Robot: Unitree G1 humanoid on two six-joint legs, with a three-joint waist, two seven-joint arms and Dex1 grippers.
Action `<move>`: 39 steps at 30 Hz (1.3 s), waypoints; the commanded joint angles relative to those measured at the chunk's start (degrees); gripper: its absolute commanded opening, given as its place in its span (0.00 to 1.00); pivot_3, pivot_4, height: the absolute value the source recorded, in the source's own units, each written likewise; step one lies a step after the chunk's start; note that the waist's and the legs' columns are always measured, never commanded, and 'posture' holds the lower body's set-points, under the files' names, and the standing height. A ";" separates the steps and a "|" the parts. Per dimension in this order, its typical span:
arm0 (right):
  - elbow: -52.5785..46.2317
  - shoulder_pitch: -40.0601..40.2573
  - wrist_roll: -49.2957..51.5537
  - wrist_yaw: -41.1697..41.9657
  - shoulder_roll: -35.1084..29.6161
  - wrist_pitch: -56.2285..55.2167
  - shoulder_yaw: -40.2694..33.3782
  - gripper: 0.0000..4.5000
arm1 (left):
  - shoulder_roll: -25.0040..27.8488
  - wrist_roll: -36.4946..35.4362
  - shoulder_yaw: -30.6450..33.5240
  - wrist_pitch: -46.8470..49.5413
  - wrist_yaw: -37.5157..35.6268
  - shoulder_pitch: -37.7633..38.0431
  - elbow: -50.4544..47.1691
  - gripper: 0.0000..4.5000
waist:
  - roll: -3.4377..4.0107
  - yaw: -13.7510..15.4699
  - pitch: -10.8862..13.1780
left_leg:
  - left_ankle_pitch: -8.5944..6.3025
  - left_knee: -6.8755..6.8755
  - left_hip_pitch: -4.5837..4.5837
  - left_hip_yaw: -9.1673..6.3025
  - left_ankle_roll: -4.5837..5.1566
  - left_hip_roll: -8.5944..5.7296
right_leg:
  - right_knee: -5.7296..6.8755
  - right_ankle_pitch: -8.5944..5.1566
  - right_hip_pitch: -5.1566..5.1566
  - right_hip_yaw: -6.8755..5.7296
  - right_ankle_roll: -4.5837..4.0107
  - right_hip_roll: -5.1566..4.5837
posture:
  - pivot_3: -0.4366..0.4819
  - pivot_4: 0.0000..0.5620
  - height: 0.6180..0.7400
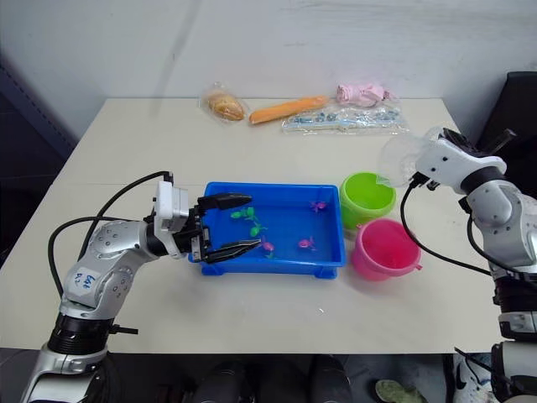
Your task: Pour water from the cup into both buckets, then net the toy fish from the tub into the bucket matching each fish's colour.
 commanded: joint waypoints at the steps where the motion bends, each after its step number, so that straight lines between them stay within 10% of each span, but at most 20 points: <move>1: -0.64 -1.91 -1.67 -2.21 -2.21 -2.31 -0.48 0.02 | -0.16 -0.56 0.59 -0.26 0.47 -0.49 -1.44 1.00 | 0.00 -0.03 0.00 | 0.00 0.00 0.00 0.00 0.00 0.00 | 0.00 0.00 0.00 0.00 0.00 0.00 | 0.48 0.27 1.00; 39: 0.80 -0.98 -16.13 -16.91 -3.53 -10.77 3.18 0.02 | -2.10 -2.97 1.14 1.38 2.89 -0.42 -2.91 1.00 | 0.00 -0.13 0.00 | 0.02 0.00 -0.02 -0.01 -0.03 0.01 | 0.00 0.00 0.00 0.00 0.00 0.01 | 0.48 0.27 1.00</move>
